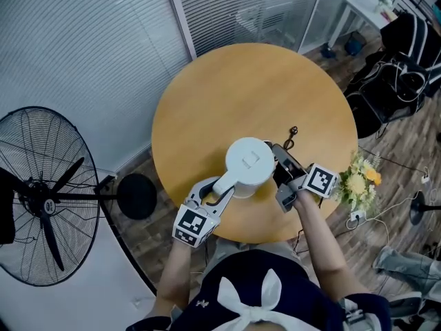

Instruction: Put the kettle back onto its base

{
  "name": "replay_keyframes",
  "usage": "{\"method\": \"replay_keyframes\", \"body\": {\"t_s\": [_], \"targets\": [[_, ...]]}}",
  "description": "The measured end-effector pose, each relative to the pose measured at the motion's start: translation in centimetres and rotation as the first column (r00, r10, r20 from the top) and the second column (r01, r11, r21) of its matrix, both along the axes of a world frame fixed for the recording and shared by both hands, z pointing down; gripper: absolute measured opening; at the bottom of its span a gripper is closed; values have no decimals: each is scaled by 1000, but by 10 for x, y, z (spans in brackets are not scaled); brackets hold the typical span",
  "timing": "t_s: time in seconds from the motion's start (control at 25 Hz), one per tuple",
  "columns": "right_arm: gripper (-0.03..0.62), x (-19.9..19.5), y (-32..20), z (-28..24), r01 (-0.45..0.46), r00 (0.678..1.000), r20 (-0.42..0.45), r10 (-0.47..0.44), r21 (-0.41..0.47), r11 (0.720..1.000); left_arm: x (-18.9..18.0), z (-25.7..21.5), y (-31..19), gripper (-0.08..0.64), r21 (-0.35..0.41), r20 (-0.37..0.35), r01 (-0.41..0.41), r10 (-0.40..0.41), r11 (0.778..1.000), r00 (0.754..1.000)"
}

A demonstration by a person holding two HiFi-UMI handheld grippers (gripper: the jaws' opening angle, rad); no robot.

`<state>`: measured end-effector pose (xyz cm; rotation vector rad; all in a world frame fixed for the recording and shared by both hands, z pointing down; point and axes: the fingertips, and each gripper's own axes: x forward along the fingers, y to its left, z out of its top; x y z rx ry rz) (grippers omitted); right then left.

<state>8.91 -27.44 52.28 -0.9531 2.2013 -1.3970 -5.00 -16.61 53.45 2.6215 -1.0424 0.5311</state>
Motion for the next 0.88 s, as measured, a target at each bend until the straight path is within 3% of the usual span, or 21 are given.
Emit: {"method": "replay_keyframes", "body": {"t_s": [0.88], "targets": [[43,-16,18,-11,44,999,-6,-44,32,998,-5,6,22,153,-5,12,0,0,1000,1000]]}}
